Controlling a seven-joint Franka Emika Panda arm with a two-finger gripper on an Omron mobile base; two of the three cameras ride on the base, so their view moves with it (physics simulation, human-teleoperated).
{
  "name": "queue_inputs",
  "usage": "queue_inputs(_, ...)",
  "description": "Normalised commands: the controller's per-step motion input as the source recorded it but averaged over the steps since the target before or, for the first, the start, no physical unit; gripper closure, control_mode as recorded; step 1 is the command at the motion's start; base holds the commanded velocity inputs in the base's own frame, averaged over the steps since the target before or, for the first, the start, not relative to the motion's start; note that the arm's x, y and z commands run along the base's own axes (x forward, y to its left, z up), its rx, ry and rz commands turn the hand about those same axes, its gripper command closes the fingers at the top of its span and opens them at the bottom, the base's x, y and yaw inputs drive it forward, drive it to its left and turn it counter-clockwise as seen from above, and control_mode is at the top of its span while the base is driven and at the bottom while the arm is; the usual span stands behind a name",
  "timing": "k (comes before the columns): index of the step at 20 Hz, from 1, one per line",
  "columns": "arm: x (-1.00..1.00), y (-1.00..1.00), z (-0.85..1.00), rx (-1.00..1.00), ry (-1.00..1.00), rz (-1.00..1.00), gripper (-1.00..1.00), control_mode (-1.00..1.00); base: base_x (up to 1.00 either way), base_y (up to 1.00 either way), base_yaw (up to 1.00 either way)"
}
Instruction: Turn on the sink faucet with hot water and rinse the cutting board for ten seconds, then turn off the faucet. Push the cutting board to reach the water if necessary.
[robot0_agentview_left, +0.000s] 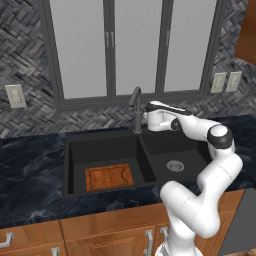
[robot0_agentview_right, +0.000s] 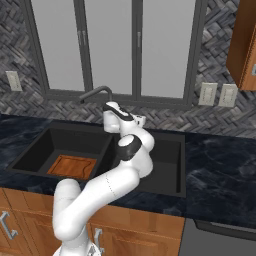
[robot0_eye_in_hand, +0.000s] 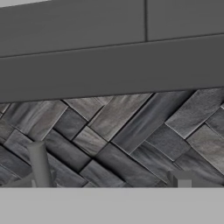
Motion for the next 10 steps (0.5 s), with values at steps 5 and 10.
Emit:
queue_inputs(5,-0.08,-0.17,0.0,0.0,0.0,0.0,-1.0,-1.0,0.0,0.0,0.0)
queue_inputs(10,-0.14,-0.17,0.0,0.0,0.0,0.0,-1.0,-1.0,0.0,0.0,0.0)
